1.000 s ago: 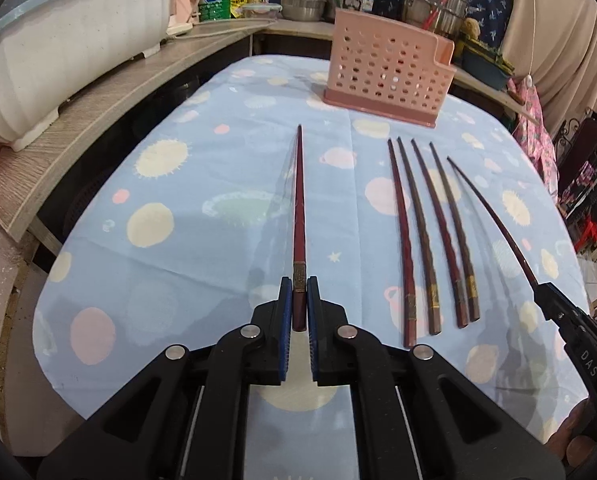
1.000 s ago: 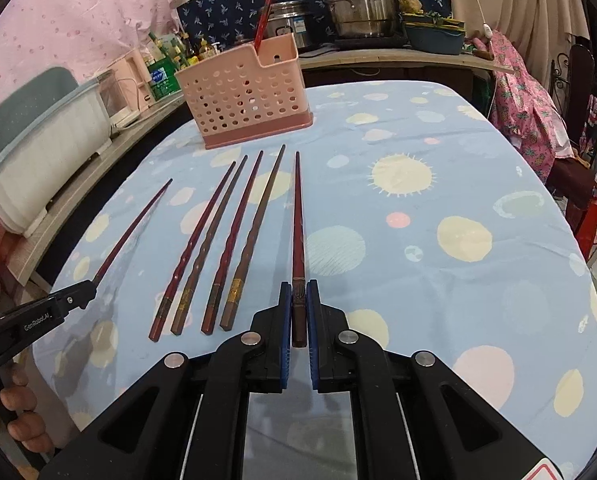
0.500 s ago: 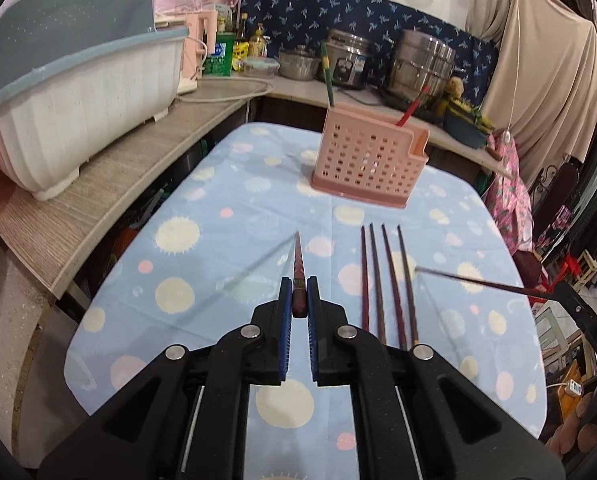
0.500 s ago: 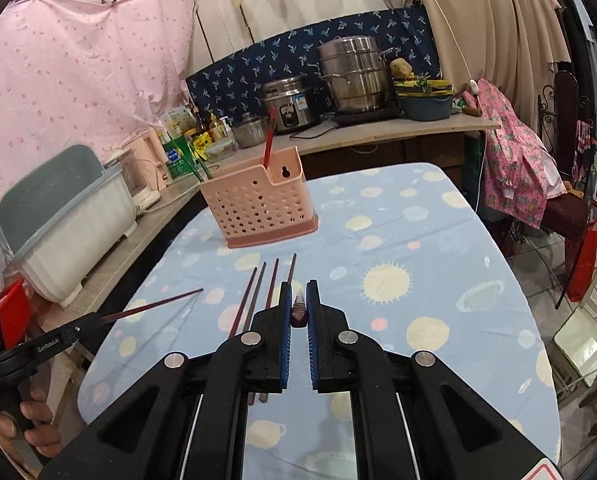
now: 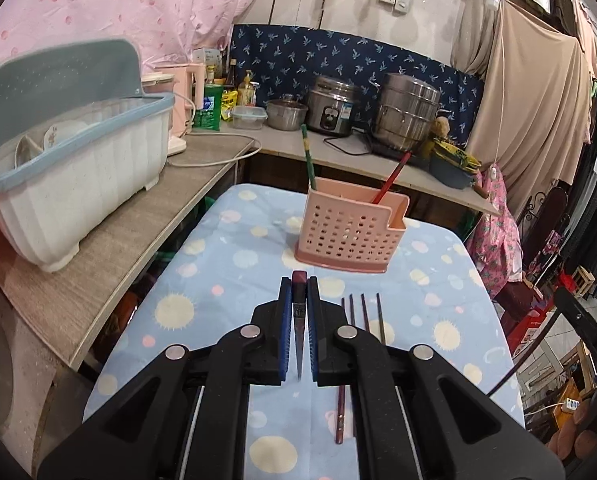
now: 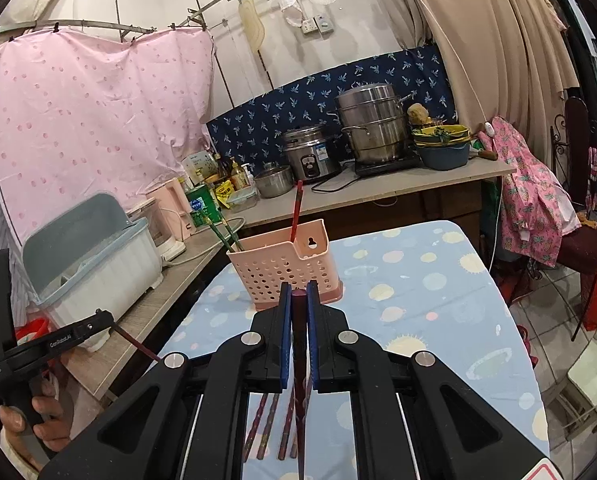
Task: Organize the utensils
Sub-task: 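Lift both held chopsticks and carry them up over the pink caddy, then lower both chopsticks into the pink caddy and open both grippers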
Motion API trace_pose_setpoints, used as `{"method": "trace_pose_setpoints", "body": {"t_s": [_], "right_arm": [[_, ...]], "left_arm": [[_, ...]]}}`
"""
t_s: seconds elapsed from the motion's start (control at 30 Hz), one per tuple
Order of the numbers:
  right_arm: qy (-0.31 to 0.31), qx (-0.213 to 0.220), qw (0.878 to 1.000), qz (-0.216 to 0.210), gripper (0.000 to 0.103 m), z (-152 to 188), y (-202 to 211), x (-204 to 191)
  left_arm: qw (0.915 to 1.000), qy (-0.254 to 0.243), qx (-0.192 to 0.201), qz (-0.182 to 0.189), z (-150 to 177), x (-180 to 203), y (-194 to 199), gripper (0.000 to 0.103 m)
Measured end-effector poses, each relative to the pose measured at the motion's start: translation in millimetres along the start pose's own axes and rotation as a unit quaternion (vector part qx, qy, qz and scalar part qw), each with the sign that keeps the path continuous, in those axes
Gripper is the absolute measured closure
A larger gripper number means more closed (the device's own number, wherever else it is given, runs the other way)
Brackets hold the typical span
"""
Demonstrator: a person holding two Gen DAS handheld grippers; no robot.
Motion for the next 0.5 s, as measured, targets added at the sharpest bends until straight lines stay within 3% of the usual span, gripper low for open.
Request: {"method": "trace_pose_setpoints", "body": {"t_s": [0.23, 0.5], "right_arm": [[-0.007, 0.030, 0.999, -0.019, 0.096, -35, -23, -10], [0.003, 0.070, 0.997, -0.030, 0.096, -92, -75, -27]], "left_arm": [[0.9997, 0.007, 0.014, 0.021, -37, 13, -19, 0.096], [0.9982, 0.014, 0.054, 0.023, -102, 27, -50, 0.096]]}}
Point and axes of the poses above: each gripper's, at about its wrist camera, not at the fingertips, and y roughly against the way its jaws point, x to its right, z to its underside, the point moved 6 cm from there along -y, roughly the way its jaws point, and after that the axes turned 14 degrees about x, right-handed, at the moved point
